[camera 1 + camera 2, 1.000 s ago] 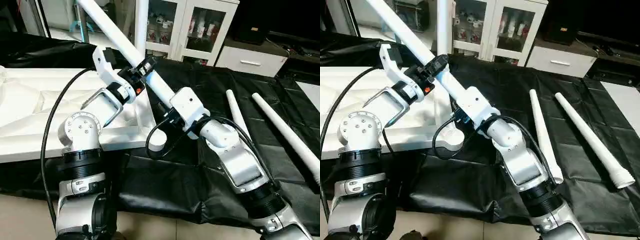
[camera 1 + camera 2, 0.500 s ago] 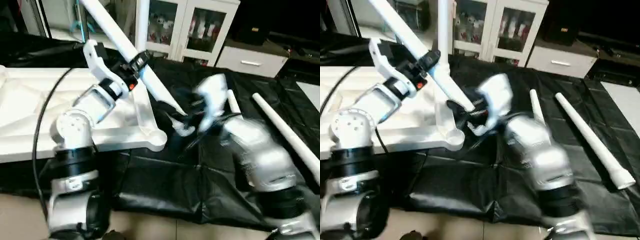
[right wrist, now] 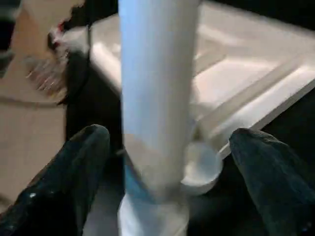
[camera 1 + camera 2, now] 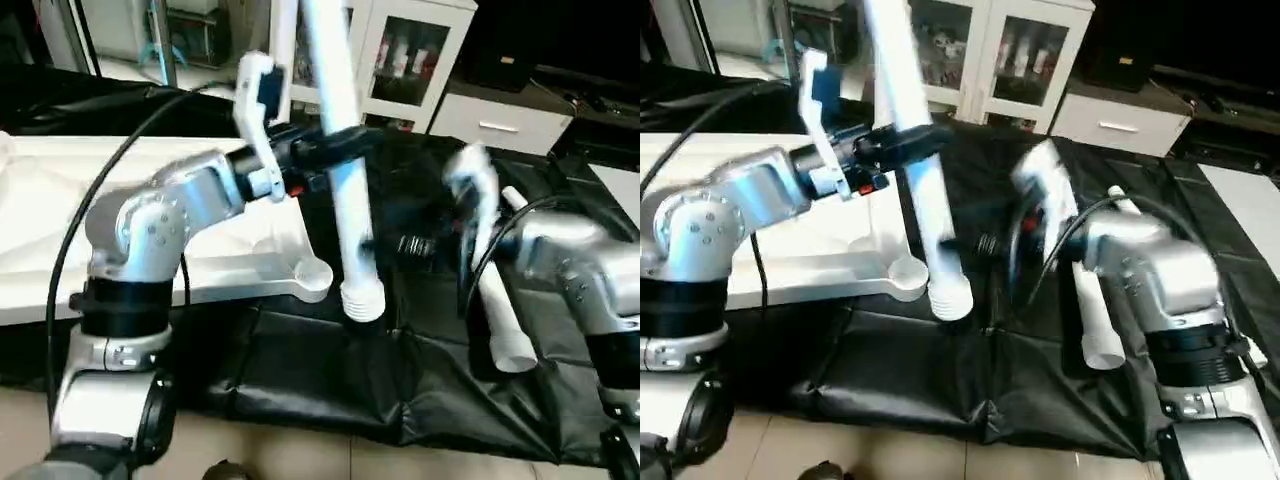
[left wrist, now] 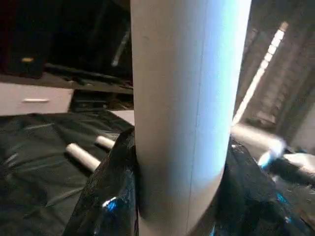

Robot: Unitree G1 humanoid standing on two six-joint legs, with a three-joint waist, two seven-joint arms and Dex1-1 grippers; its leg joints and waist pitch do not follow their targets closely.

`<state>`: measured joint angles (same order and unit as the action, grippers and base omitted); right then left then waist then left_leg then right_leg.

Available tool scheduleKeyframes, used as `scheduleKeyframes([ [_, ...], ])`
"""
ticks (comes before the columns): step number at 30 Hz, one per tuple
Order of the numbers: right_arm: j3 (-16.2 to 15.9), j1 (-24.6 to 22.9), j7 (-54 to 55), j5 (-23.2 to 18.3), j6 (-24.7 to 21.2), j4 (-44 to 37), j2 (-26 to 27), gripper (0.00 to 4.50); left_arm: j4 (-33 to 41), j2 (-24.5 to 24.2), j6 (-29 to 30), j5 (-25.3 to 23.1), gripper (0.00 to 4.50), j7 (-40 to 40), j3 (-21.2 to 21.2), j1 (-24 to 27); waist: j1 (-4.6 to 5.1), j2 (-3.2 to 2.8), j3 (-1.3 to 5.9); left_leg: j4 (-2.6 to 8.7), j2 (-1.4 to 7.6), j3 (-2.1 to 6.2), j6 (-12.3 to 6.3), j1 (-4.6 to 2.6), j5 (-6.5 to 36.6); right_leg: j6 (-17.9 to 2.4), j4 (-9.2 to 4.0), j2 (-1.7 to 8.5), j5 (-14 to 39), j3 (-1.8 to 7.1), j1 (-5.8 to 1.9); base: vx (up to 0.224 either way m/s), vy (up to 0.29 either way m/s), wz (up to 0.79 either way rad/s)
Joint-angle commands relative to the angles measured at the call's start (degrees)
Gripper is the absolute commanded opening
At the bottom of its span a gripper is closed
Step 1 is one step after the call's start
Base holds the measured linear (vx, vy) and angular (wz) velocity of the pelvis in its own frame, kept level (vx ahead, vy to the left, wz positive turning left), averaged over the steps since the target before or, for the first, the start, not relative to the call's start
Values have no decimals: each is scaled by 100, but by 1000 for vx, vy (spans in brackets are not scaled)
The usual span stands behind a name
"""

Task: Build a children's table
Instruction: Pick table leg

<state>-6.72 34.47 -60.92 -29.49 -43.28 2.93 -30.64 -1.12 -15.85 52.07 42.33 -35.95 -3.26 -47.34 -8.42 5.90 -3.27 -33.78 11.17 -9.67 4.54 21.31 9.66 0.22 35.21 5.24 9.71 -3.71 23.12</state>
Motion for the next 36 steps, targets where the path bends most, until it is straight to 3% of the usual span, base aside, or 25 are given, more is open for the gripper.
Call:
scheduleKeyframes([
  [1,-94,29,-152,6,-104,-68,-131,447,141,-48,-44,-85,174,-230,217,-124,-30,33,394,374,153,1,244,-72,832,-837,-330,287,1065,200,-290,0,0,0],
  [7,-365,17,-204,115,-115,-29,-80,447,334,-179,-72,-113,174,-547,497,-142,-53,22,388,389,171,9,378,-103,1015,-839,-336,295,1181,198,-262,0,0,0],
  [14,-568,-44,-284,218,-137,-64,-121,447,420,-239,-131,-144,174,-750,626,-128,-92,24,393,385,161,7,410,-90,1013,-837,-320,291,1104,202,-280,0,0,0],
  [15,-613,-65,-282,250,-121,-63,-125,418,400,-229,-156,-161,174,-761,624,-141,-94,34,391,383,159,6,409,-87,999,-828,-322,283,1089,201,-278,0,0,0],
  [18,-691,-124,-240,317,-80,-77,-101,407,397,-201,-161,-155,174,-822,616,-152,-105,17,392,386,161,8,440,-96,1038,-829,-324,285,1098,200,-275,0,0,0],
  [20,-709,-144,-206,332,-74,-85,-74,374,401,-193,-154,-139,174,-855,620,-153,-113,17,399,383,159,8,445,-96,1014,-842,-313,282,1028,201,-278,0,0,0],
  [28,-743,-192,-242,339,-65,-153,-36,321,502,-306,-137,-62,174,-1230,769,-104,-116,11,397,387,162,10,444,-99,1071,-856,-312,280,1037,200,-276,0,0,0],
  [29,-745,-190,-266,331,-58,-153,-37,293,513,-324,-143,-63,174,-1281,783,-98,-113,13,397,388,159,11,441,-98,1083,-856,-313,279,1058,198,-278,0,0,0],
  [36,-805,-286,-425,243,-96,-272,-73,237,449,-234,-168,-61,174,-1303,711,-133,-127,16,394,385,164,9,431,-96,1060,-865,-313,286,1043,204,-282,0,0,0],
])
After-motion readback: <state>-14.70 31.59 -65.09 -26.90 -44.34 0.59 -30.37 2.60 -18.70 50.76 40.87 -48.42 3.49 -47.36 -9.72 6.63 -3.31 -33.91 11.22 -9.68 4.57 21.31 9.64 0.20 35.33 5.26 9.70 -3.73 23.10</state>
